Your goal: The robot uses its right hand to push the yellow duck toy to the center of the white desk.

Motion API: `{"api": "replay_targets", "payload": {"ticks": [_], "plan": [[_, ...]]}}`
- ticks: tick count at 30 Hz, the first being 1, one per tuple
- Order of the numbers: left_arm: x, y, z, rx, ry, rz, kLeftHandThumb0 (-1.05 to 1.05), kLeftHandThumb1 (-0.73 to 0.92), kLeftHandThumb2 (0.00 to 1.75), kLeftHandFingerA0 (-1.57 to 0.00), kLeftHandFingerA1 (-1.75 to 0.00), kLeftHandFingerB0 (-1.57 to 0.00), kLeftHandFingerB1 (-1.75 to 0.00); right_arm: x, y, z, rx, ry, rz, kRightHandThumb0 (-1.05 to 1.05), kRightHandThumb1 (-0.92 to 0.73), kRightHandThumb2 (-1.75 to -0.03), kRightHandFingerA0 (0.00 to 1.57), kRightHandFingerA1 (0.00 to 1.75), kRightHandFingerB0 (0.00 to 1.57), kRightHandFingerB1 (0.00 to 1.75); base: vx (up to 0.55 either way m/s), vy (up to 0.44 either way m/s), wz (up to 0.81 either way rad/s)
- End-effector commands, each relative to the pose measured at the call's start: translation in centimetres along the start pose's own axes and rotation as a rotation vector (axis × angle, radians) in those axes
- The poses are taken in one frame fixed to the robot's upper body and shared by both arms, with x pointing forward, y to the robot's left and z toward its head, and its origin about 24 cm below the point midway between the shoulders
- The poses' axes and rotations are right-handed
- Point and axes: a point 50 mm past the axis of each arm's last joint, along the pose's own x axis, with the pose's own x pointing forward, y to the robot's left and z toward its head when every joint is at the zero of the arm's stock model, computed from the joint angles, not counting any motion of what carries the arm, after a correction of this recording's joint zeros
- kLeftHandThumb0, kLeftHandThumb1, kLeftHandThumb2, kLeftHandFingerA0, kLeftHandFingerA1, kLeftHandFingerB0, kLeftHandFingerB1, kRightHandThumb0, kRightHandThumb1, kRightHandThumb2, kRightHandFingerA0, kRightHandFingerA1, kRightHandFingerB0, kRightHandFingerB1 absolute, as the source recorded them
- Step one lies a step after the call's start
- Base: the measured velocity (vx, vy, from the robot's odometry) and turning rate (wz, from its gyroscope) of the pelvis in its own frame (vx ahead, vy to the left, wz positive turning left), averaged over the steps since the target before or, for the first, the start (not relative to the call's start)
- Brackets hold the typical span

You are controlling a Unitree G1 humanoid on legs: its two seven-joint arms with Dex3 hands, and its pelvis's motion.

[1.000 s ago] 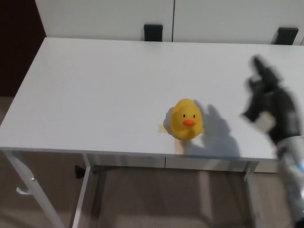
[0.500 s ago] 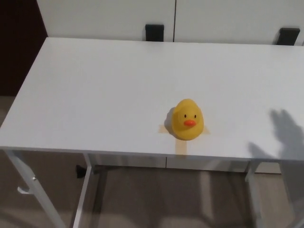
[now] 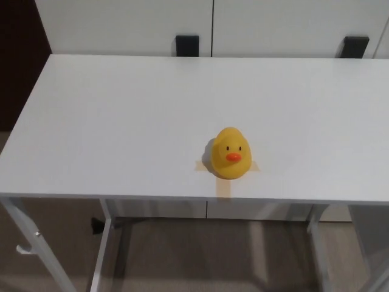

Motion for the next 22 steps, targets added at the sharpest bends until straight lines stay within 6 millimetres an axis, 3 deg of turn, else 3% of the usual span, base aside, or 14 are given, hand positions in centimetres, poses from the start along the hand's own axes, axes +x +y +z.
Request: {"api": "replay_targets", "payload": {"ticks": [1, 3, 4, 10, 22], "plan": [[-0.3, 0.9, -1.1, 0.039, 0.005, 0.006, -0.24, 0.64, 0.6, -0.74, -0.49, -0.83, -0.51, -6.1, -7.2, -8.9, -0.254, 0.337, -0.197, -0.15, -0.78, -0.63, 0.9, 0.6, 0.6, 0.55, 0.0, 0.0, 0.0], [-0.3, 1.1, -1.2, 0.043, 0.005, 0.008, -0.24, 0.64, 0.6, -0.74, -0.49, -0.83, -0.51, -6.7, -7.5, -10.0, -0.316, 0.418, -0.148, -0.15, -0.78, -0.63, 0.9, 0.6, 0.6, 0.55, 0.0, 0.0, 0.0], [-0.3, 1.1, -1.2, 0.037, 0.003, 0.009, -0.23, 0.64, 0.6, -0.75, -0.51, -0.8, -0.51, -6.9, -7.4, -10.4, -0.393, 0.461, -0.077, 0.01, -0.71, -0.68, 0.99, 0.6, 0.76, 0.57, 0.0, 0.0, 0.0], [-0.3, 1.0, -1.0, 0.037, 0.002, 0.009, -0.23, 0.64, 0.6, -0.71, -0.47, -0.82, -0.51, -7.1, -6.6, -11.1, -0.563, 0.517, 0.095, 0.06, -0.68, -0.78, 0.96, 0.56, 0.75, 0.54, 0.0, 0.0, 0.0], [-0.2, 1.4, -0.8, 0.027, -0.007, 0.017, -0.22, 0.65, 0.6, -0.73, -0.49, -0.85, -0.53, -6.7, -5.1, -11.7, -0.672, 0.563, 0.266, 0.04, -0.69, -0.8, 0.93, 0.55, 0.75, 0.55, 0.0, 0.0, 0.0]]}}
